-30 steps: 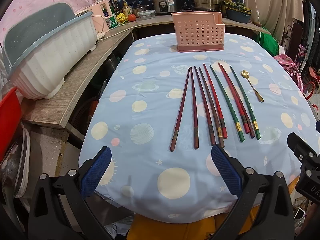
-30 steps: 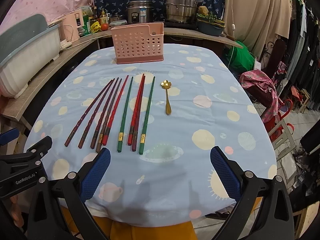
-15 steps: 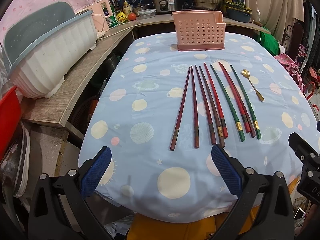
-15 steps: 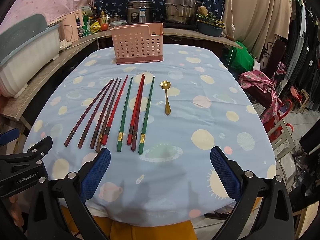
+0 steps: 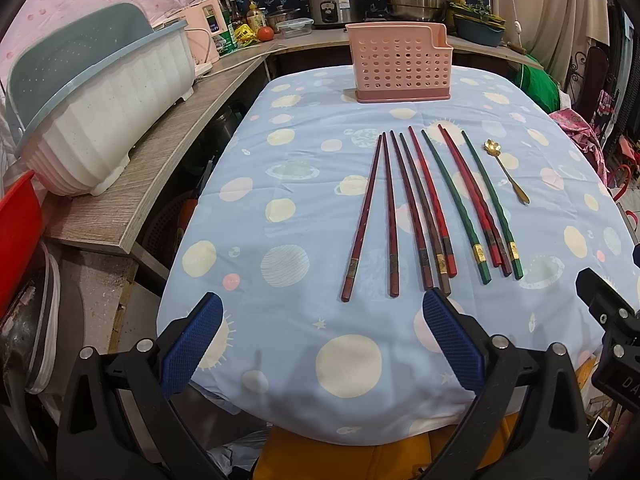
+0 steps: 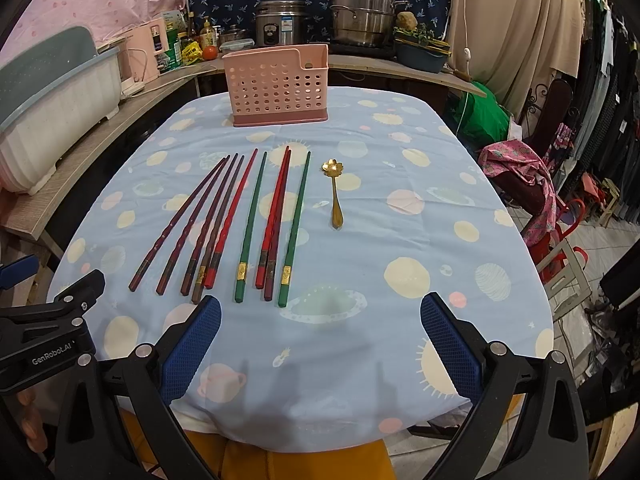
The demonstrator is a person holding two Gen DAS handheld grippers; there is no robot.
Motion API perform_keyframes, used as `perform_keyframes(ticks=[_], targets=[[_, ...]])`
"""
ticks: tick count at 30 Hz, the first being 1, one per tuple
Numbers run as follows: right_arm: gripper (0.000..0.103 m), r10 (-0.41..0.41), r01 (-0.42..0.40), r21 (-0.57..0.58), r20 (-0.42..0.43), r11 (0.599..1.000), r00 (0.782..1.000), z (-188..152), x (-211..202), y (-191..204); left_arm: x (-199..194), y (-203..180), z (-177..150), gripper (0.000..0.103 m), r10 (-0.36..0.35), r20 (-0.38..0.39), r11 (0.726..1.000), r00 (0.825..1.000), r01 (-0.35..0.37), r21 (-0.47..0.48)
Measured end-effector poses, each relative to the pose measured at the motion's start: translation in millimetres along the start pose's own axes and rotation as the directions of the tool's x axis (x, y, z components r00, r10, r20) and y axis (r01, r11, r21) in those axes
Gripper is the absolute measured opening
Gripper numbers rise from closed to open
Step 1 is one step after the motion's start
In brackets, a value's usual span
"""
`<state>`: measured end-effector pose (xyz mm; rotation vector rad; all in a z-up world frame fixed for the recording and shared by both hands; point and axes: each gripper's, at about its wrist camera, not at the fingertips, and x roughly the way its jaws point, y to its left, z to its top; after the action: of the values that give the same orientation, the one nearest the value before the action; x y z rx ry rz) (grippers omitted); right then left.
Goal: Organize utensils
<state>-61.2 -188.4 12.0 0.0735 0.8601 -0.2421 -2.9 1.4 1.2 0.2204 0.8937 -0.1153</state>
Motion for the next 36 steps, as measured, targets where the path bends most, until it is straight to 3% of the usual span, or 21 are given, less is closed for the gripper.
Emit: perform_keyframes(ticks=[21, 36], targets=[[0.096, 0.008, -0.008, 0.005, -0.015, 1.0, 1.0, -2, 6, -2, 1, 0, 1, 0.096, -0.024, -0.001, 1.0, 1.0, 0.024, -0.011], [0.096, 0.023, -0.021, 0.042, -0.056, 0.999, 0.998, 5, 29, -13, 48, 24, 4, 0.095, -0.073, -0.098, 0.991, 0.993, 0.06, -0.124]])
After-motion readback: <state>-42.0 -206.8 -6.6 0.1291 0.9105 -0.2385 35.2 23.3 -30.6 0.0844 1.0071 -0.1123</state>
